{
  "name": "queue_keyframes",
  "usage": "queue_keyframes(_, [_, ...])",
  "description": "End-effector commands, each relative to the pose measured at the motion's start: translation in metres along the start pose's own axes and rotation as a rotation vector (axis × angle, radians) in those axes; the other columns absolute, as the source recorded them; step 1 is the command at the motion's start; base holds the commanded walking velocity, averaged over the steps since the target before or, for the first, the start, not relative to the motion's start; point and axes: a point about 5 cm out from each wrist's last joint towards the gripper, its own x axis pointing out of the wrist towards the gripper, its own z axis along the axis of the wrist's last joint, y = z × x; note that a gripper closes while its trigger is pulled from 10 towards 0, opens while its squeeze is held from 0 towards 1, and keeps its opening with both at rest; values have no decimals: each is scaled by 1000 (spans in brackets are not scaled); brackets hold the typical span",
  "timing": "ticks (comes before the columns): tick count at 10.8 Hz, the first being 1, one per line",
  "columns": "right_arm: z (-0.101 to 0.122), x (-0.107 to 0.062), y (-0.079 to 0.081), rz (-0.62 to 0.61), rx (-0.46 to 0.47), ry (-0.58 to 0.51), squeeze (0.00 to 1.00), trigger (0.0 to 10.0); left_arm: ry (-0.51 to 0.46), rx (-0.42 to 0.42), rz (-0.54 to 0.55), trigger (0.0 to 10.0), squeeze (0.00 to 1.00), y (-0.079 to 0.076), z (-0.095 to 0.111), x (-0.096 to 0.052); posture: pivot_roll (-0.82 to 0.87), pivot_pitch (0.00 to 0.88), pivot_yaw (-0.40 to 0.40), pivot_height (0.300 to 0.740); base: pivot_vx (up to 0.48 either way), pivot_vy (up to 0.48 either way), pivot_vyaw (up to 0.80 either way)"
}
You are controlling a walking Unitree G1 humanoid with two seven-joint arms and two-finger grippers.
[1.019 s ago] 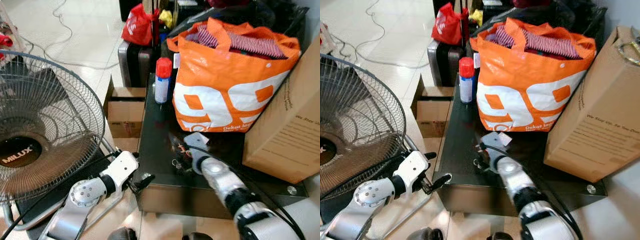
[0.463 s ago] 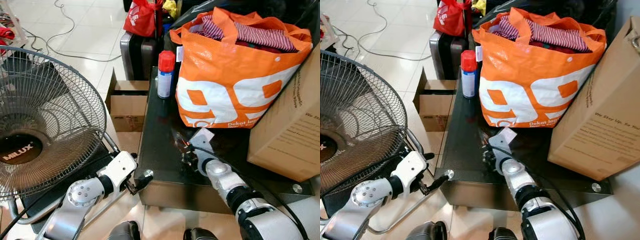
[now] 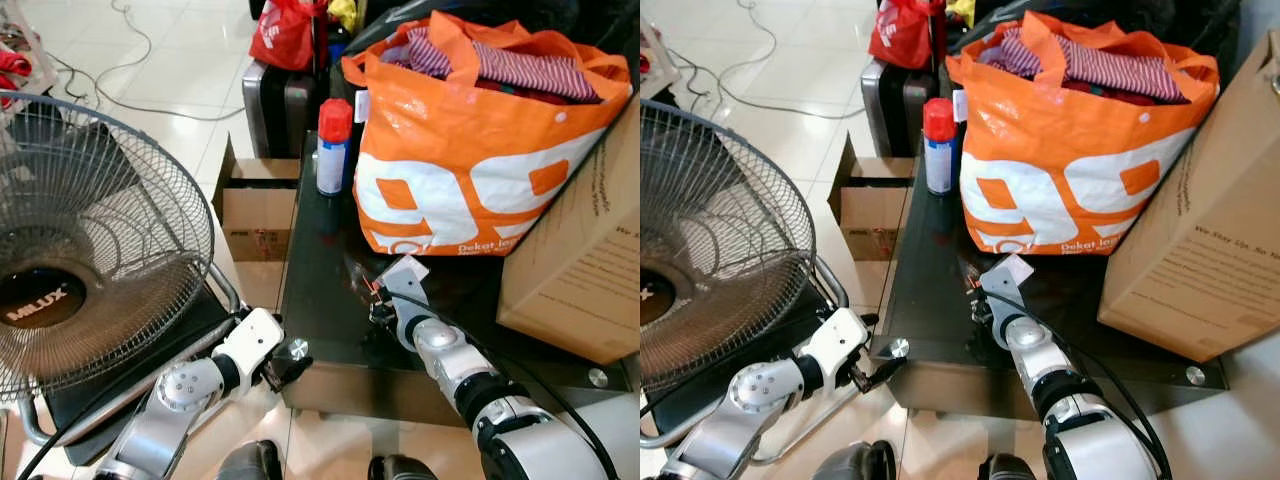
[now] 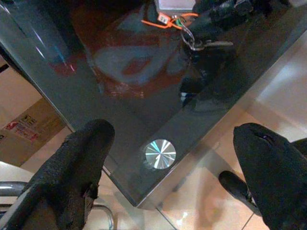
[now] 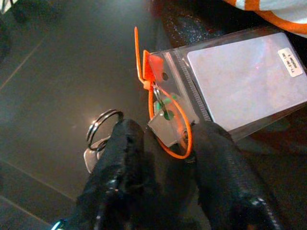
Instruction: Hang keys on a hook
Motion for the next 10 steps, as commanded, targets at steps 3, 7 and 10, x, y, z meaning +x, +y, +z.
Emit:
queue_keyframes(3, [-1, -1, -5, 0, 14, -1, 0, 0, -20, 15, 6, 10000, 0, 3, -6, -8, -39, 160, 12, 740, 0, 0, 0])
queue_keyframes(7, [-5, -3, -8, 16, 16, -18, 0, 0, -30, 17, 22, 10000, 0, 9, -12, -2, -45, 138, 16, 740, 0, 0, 0])
queue_keyframes(10, [-5, -4, -13, 14, 19, -35, 0, 0, -35, 22, 27, 10000, 0, 13, -16, 6, -46, 121, 18, 740, 0, 0, 0])
